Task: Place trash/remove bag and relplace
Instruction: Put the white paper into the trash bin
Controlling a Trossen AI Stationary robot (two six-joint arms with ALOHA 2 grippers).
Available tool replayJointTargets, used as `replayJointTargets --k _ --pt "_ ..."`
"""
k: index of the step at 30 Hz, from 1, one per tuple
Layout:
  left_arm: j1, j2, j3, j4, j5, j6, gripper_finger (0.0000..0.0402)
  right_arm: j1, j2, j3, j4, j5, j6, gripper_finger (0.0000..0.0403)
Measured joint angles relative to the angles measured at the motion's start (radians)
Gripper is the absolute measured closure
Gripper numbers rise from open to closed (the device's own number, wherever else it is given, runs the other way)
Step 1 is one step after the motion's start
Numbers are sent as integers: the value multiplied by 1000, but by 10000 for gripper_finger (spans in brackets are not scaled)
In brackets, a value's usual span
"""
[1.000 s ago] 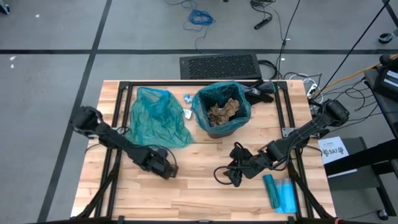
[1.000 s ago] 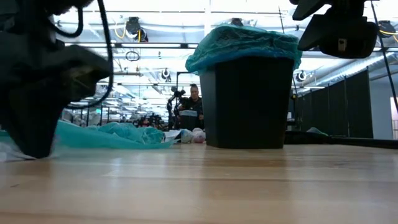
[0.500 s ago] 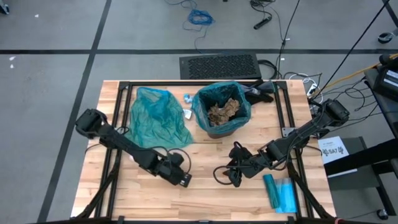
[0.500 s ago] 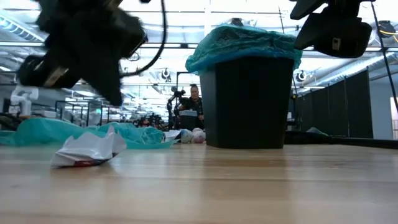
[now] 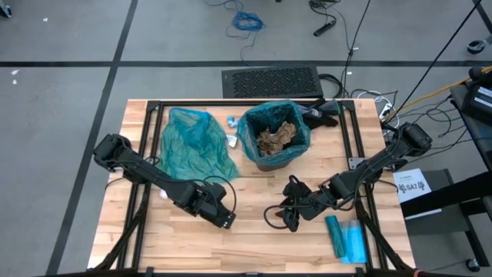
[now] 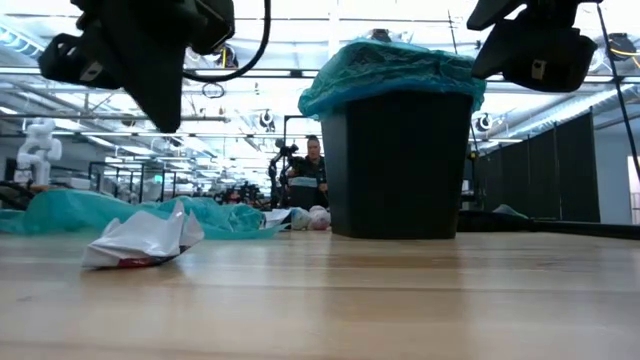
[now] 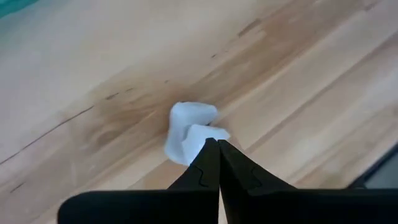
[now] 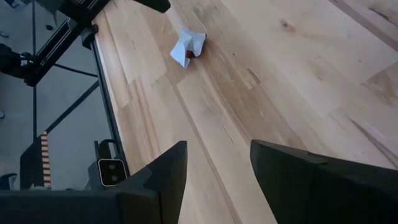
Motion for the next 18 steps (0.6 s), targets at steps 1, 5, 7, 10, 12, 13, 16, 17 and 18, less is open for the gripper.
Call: replayJointTargets --k 1,5,7,10,12,13,16,17,18 --pt "1 0 0 -7 0 -4 394 0 0 0 0 0 0 234" --pt "2 1 0 -13 29 14 363 0 0 0 2 -1 -4 234" --pt "1 1 0 -14 34 18 342 0 0 0 4 -3 -7 234" --pt "6 1 0 -13 47 18 308 0 0 0 4 -3 -7 234" --pt "12 1 0 -13 58 17 287 1 0 0 4 -3 -7 234" --pt "14 6 0 -13 59 17 278 1 0 0 4 -3 -7 234" --pt "21 33 0 -12 59 17 259 1 0 0 4 -6 -8 234" --pt "20 48 0 -10 59 10 256 1 0 0 4 -7 -7 234" --pt "20 66 0 -11 61 -9 255 1 0 0 5 -9 -7 234"
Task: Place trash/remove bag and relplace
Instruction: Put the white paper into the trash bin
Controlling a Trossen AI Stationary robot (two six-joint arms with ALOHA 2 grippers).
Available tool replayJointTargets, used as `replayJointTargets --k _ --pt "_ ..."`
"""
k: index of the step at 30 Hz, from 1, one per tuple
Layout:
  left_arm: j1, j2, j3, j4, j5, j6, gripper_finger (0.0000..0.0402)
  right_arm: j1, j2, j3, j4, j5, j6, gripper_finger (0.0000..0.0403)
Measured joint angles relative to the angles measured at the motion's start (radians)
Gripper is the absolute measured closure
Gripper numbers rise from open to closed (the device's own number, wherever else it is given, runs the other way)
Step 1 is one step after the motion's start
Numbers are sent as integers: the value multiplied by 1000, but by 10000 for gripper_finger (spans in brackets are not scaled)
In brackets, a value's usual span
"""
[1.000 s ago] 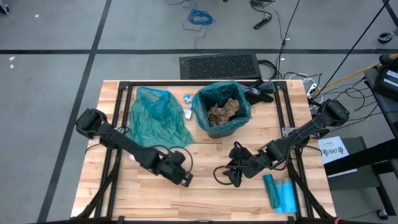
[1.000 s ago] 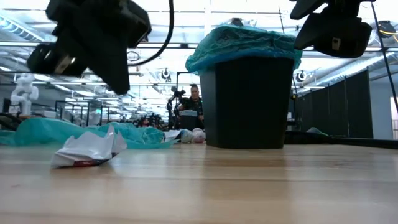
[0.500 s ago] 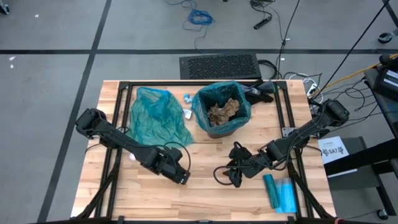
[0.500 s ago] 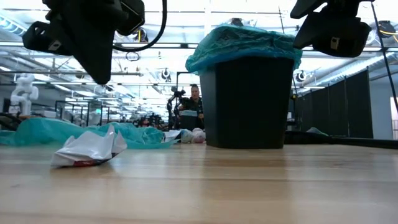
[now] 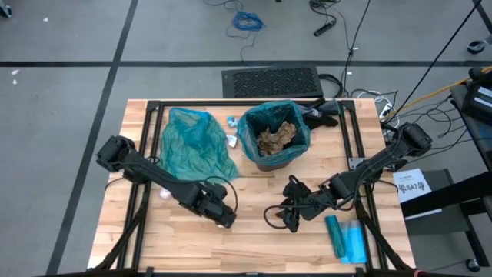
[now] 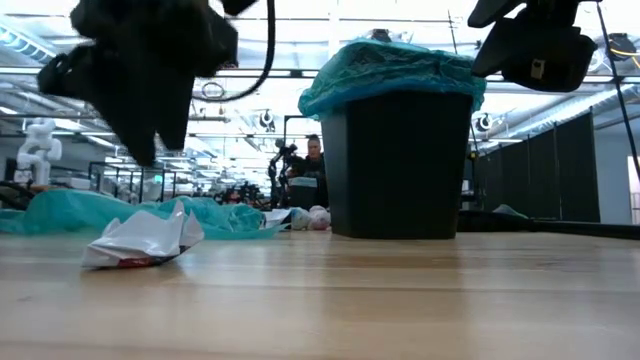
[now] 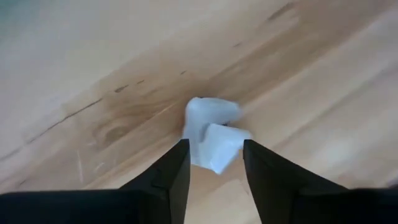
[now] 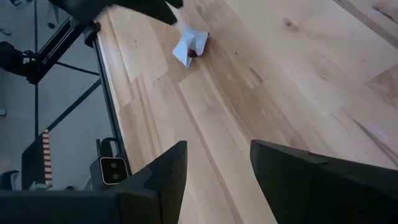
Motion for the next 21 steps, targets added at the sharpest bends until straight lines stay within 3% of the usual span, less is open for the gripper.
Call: replayJointTargets --k 11,14,18,21 --pt "-30 184 3 113 141 -26 257 8 0 0 1 -22 3 234" --pt "-36 197 3 175 159 -26 293 8 0 0 1 -21 5 234" --pt "-42 200 46 203 146 5 384 9 0 0 2 -21 5 234" --pt "-42 192 84 197 134 41 395 8 0 0 0 -21 4 234"
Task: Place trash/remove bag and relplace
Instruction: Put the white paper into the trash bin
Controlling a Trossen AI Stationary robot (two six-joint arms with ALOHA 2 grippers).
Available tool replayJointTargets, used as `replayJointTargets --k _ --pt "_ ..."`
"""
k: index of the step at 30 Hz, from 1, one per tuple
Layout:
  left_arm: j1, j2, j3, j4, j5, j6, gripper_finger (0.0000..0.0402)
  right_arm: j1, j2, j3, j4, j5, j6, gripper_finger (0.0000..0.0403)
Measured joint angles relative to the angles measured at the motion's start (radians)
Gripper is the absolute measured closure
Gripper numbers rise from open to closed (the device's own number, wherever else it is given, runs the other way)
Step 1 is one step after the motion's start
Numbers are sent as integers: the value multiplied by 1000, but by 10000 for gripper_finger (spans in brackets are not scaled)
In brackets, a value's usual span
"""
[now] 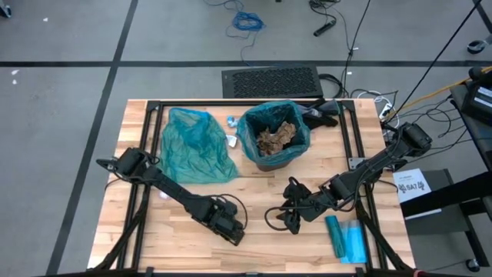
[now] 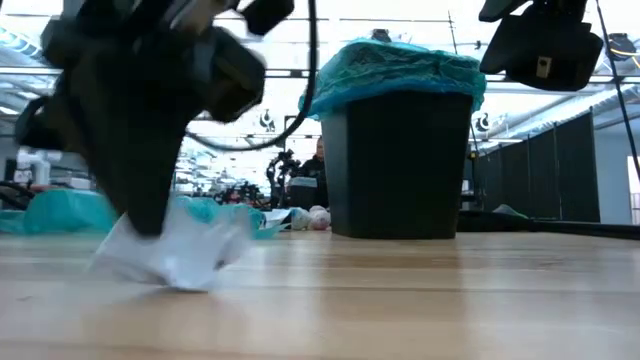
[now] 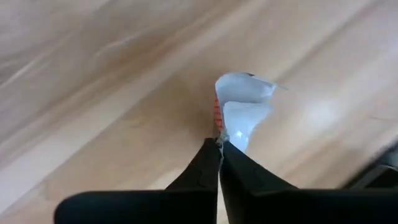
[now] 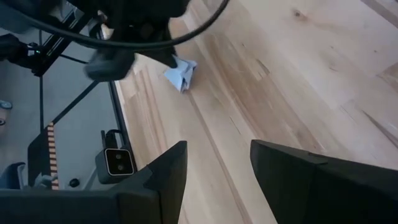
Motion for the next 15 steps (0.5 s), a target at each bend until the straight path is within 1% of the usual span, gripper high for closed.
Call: replayJointTargets --k 2,4,7,11,15 --pt "1 -4 30 -29 -1 23 399 0 0 0 1 0 -2 234" --pt "1 -7 67 -100 -3 38 399 0 0 0 0 0 -3 234" --pt "-4 -32 132 -279 -25 47 400 0 0 0 -1 0 -6 234" --pt "-1 -104 192 -536 -107 42 400 0 0 0 0 3 -19 234" --pt "31 -220 225 -672 -216 41 401 0 0 0 0 4 -25 234"
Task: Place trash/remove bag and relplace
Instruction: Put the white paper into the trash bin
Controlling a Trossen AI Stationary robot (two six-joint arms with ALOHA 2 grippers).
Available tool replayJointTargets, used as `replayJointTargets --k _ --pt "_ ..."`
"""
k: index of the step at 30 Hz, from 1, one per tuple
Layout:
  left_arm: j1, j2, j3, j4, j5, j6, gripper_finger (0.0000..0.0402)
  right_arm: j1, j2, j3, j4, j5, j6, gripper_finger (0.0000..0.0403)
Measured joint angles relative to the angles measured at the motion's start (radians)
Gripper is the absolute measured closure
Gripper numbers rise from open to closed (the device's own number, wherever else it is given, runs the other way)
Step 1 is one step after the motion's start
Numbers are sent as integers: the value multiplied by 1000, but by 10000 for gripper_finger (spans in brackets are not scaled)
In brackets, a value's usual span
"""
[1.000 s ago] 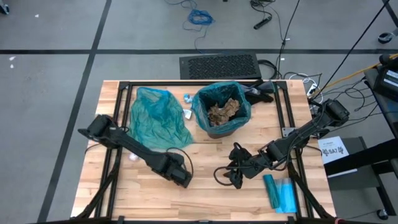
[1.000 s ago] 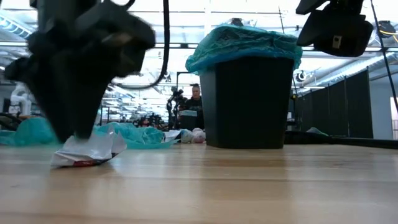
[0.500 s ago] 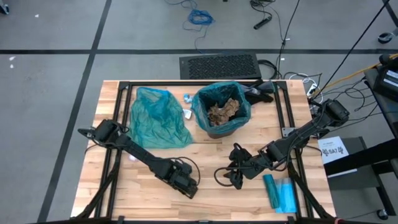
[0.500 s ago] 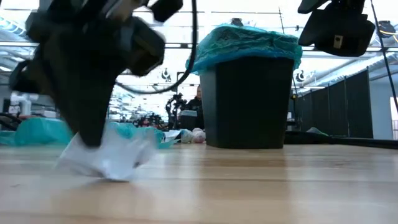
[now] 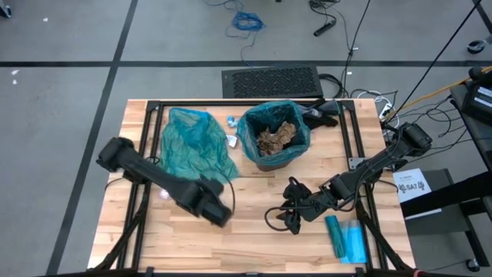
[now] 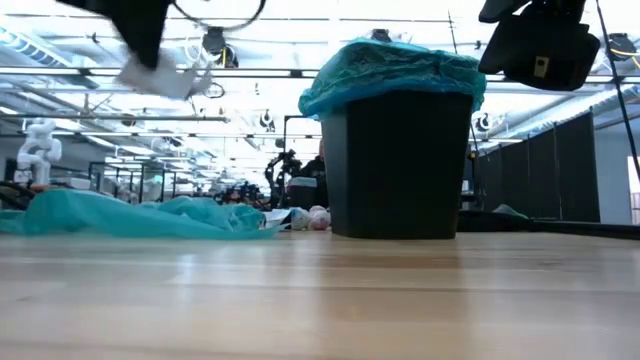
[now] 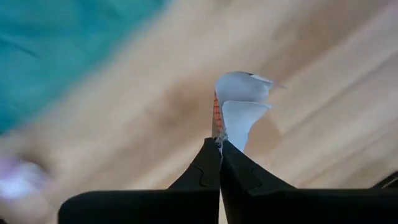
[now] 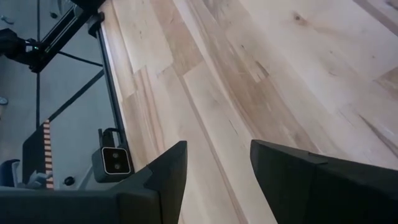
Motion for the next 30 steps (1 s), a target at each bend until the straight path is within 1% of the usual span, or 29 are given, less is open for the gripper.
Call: replayJointTargets --k 2,6,9,11,15,17,20,22,25,30 --pt "26 -53 17 -46 -75 0 401 0 0 0 0 0 -1 234" --pt "98 -151 39 -45 -209 66 401 0 0 0 0 0 -2 234" --pt "170 -196 61 17 -265 182 401 0 0 0 1 0 -4 234" --pt "221 -209 80 83 -277 301 401 0 0 0 1 0 -4 234" --pt "324 -213 118 257 -269 530 401 -1 0 0 1 0 0 234" --pt "375 -213 124 355 -226 612 401 -1 0 0 2 1 6 234" --pt "451 -205 125 483 -154 704 401 -1 0 0 2 4 32 234" --pt "495 -199 126 530 -119 755 401 -1 0 0 3 5 49 234" --pt "550 -175 126 607 -94 827 401 -1 0 0 3 5 71 234" --pt "607 -127 125 716 -62 962 401 -1 0 0 4 28 92 234"
